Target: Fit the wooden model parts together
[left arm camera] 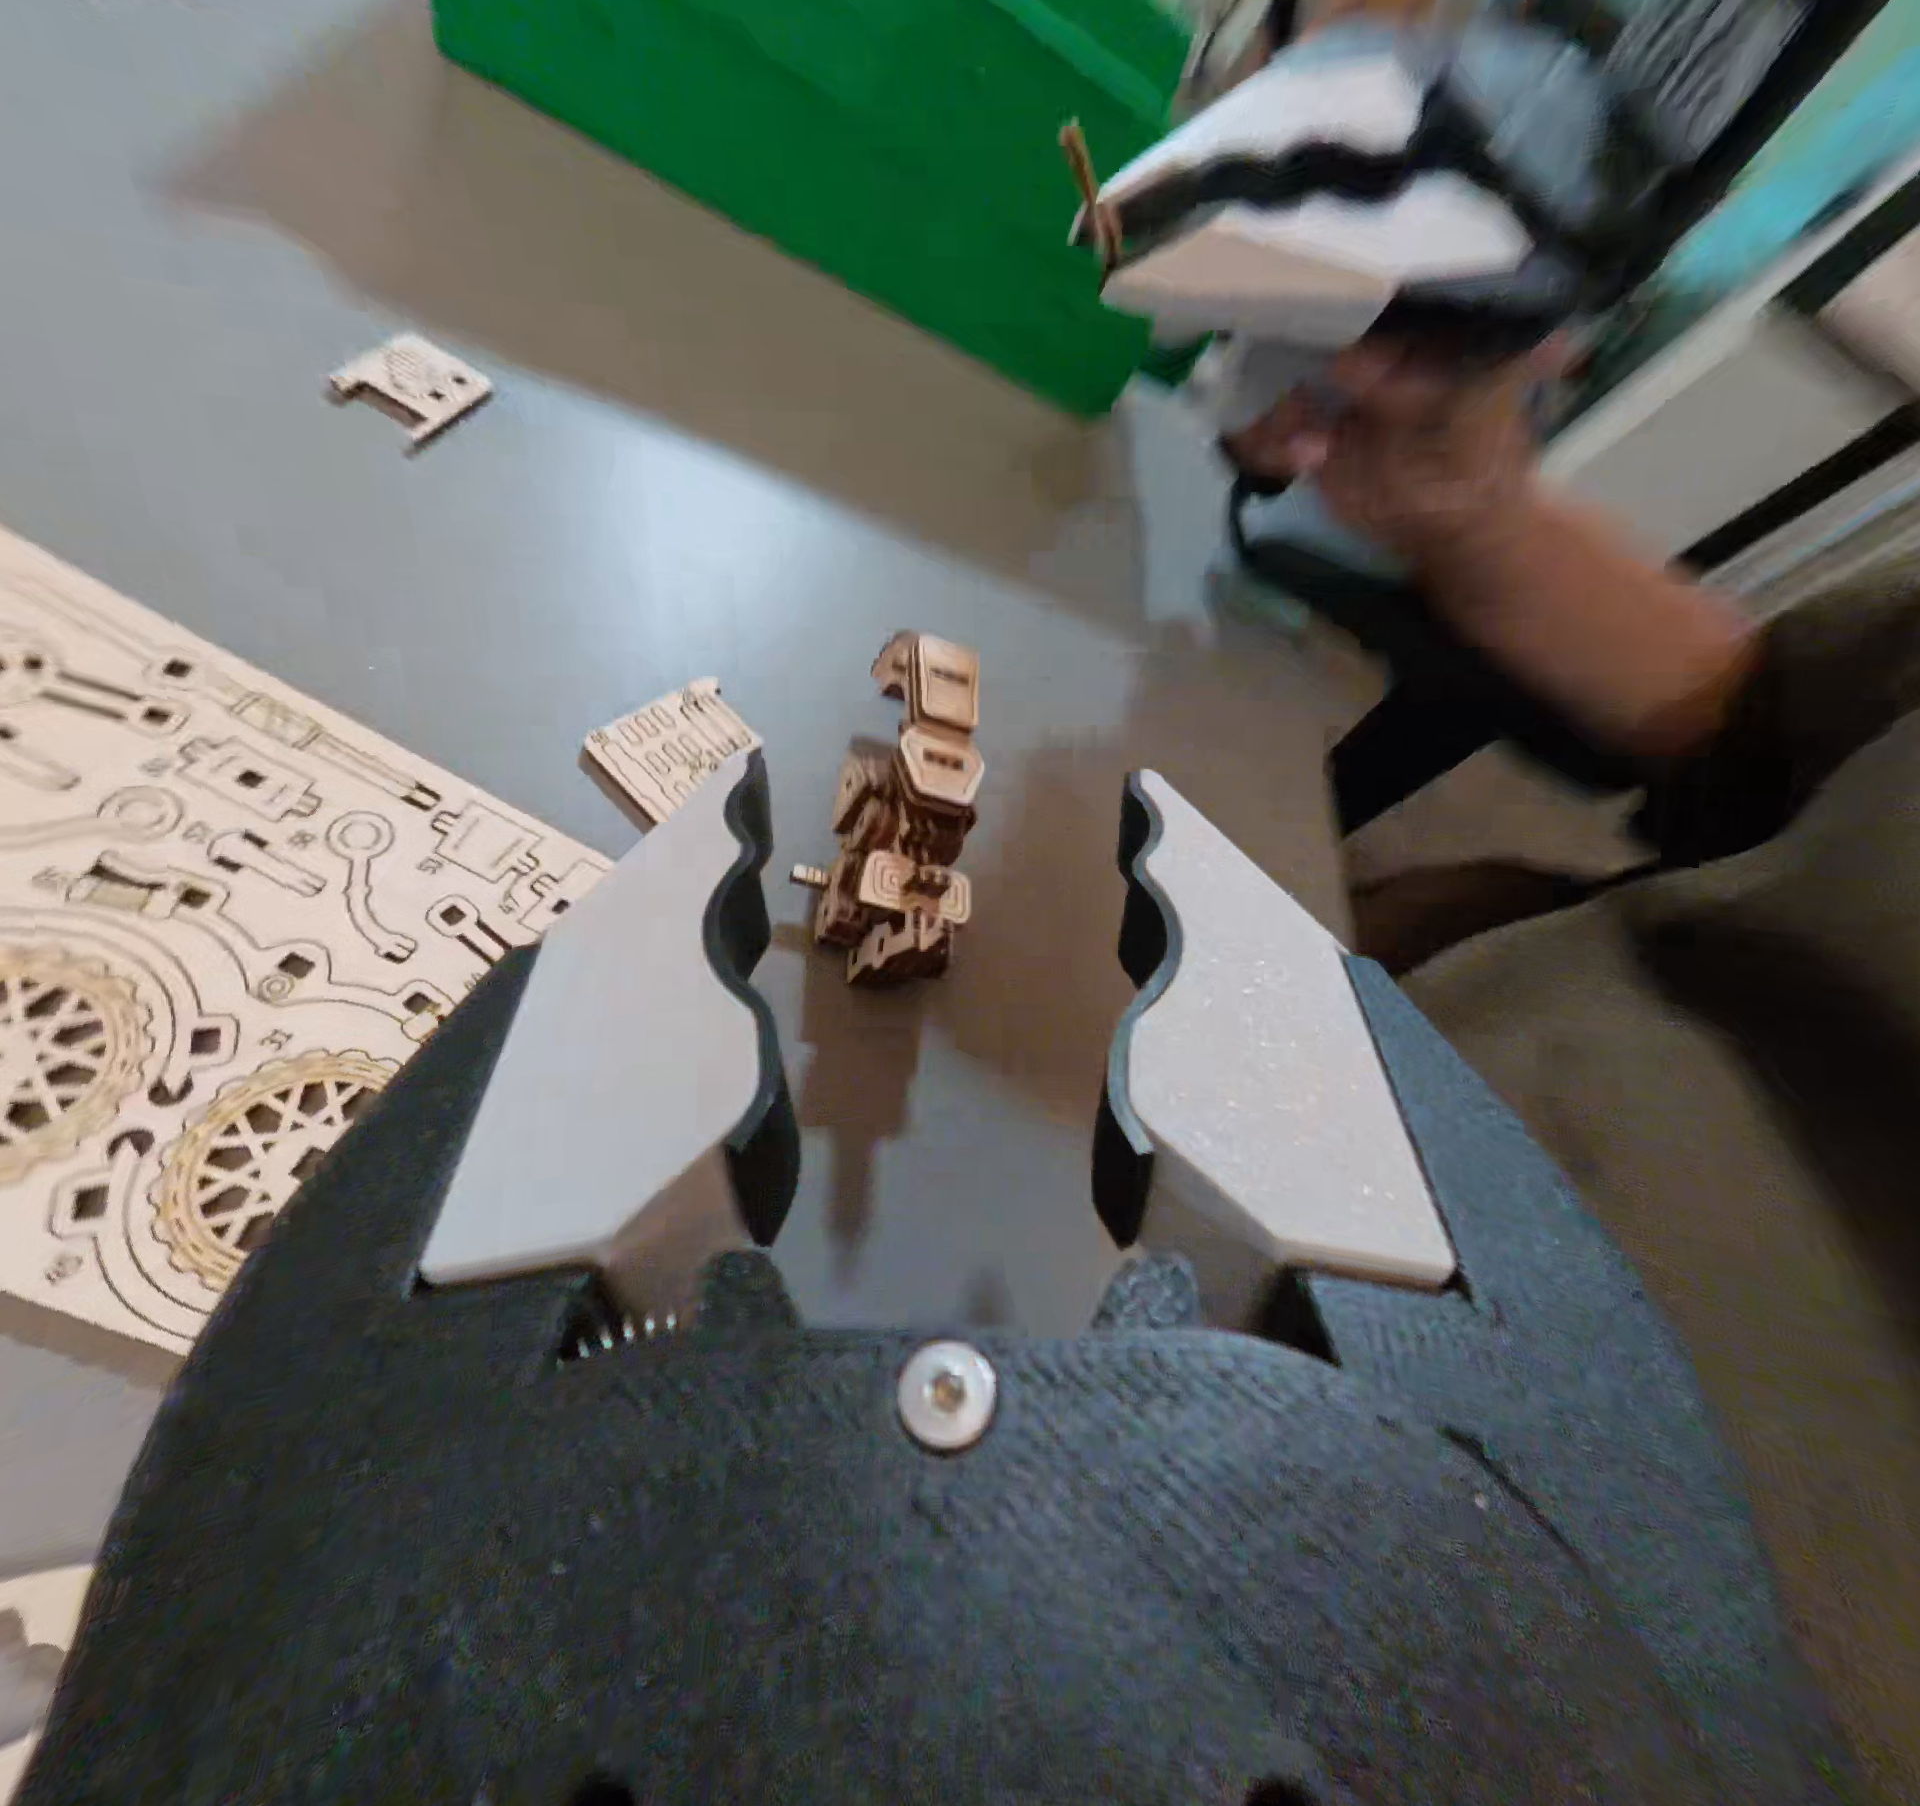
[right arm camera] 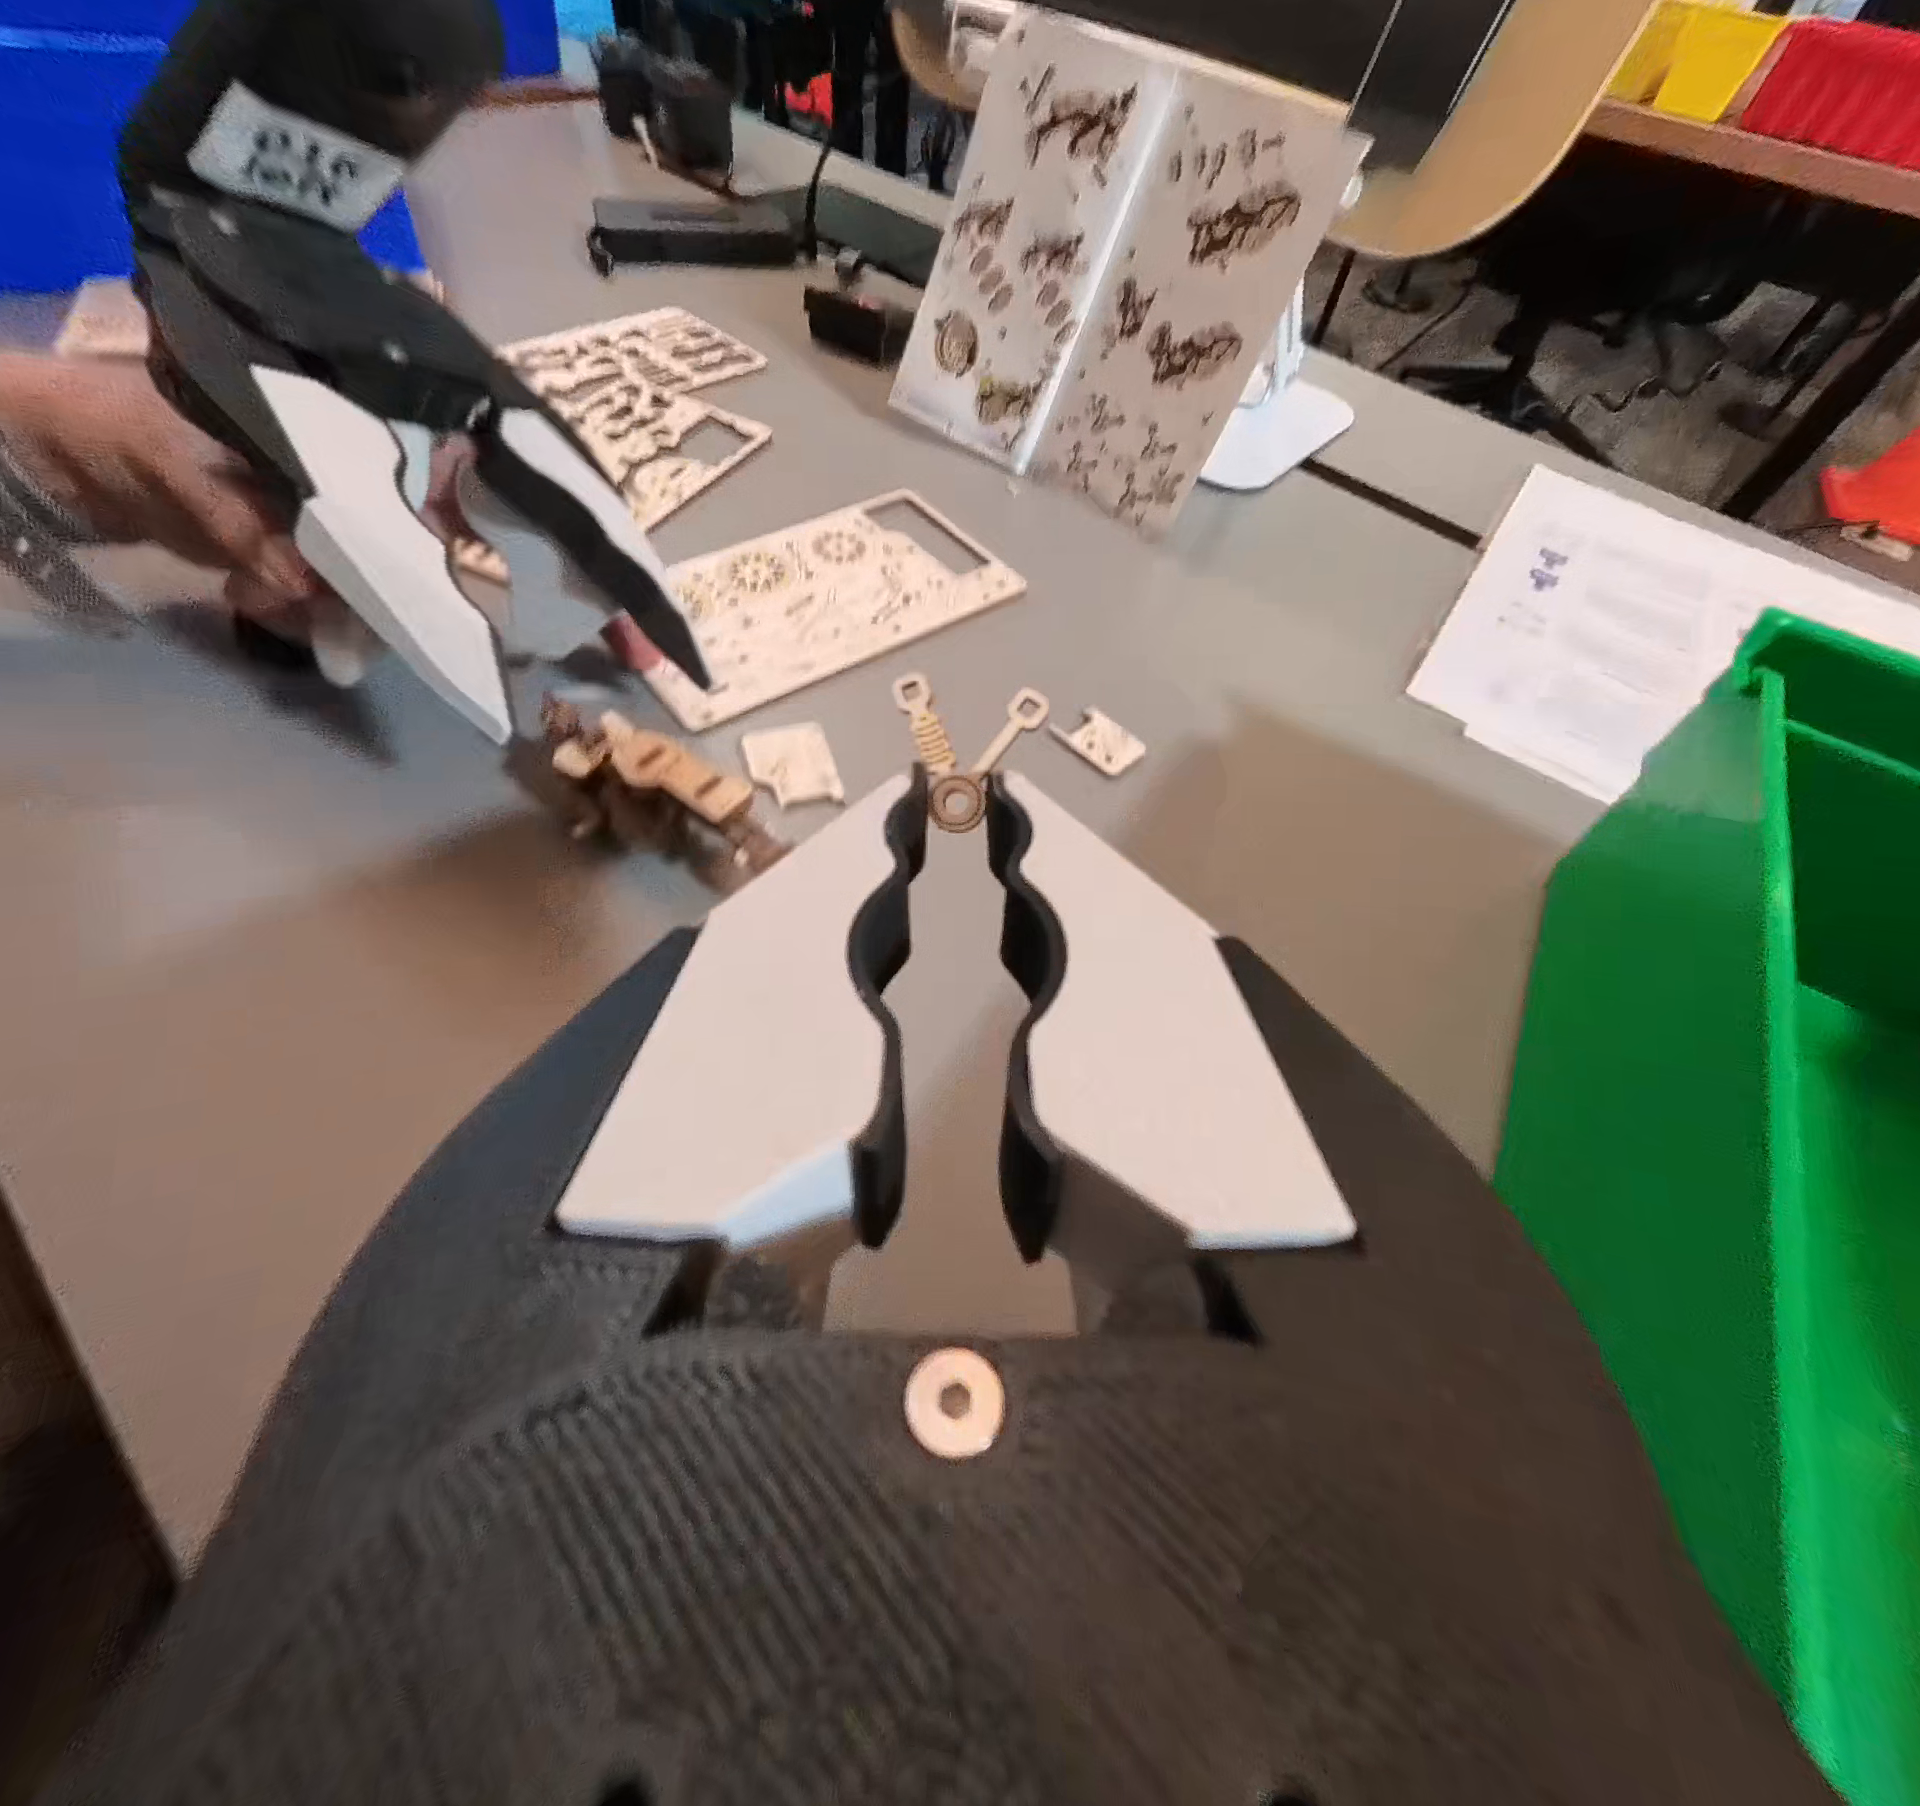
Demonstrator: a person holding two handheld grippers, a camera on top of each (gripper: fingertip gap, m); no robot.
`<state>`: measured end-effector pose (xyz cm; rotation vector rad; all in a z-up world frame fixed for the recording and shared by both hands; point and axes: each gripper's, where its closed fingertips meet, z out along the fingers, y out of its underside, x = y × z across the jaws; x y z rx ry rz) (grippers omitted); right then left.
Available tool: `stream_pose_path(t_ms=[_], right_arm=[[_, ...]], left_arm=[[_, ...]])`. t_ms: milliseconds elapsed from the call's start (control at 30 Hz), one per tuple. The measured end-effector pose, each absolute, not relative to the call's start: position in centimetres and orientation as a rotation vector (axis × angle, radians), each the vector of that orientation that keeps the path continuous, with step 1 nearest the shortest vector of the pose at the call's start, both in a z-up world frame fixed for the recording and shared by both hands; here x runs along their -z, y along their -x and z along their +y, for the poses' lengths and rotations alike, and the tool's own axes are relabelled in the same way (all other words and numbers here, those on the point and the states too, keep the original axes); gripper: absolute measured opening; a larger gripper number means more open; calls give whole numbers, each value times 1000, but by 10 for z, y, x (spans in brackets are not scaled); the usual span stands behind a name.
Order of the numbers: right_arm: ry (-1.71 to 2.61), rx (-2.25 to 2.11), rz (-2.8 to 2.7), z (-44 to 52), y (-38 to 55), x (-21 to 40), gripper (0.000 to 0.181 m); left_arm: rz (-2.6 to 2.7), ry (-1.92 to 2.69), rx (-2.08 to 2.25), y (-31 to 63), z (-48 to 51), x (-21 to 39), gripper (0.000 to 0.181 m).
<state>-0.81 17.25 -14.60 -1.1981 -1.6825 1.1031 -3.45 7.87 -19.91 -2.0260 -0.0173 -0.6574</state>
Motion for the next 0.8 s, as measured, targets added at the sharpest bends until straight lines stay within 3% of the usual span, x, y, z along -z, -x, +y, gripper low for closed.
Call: stream_pose_path(t_ms=[133, 300, 367, 500, 800], right_arm=[[1126, -1037, -1810, 152, -3, 157, 9], [1152, -965, -2019, 117, -8, 195, 9], [1171, -919, -2046, 114, -8, 202, 9], [1318, -988, -2087, 108, -8, 216, 9], [1306, -1105, -1851, 119, 25, 183, 9]], left_arm=[[165, 2206, 315, 29, 91, 225, 78], [175, 2241, 249, 27, 104, 232, 77], [145, 2250, 225, 32, 107, 233, 52], [86, 2255, 291, 33, 104, 234, 28], [-318, 1992, 646, 52, 104, 207, 24]])
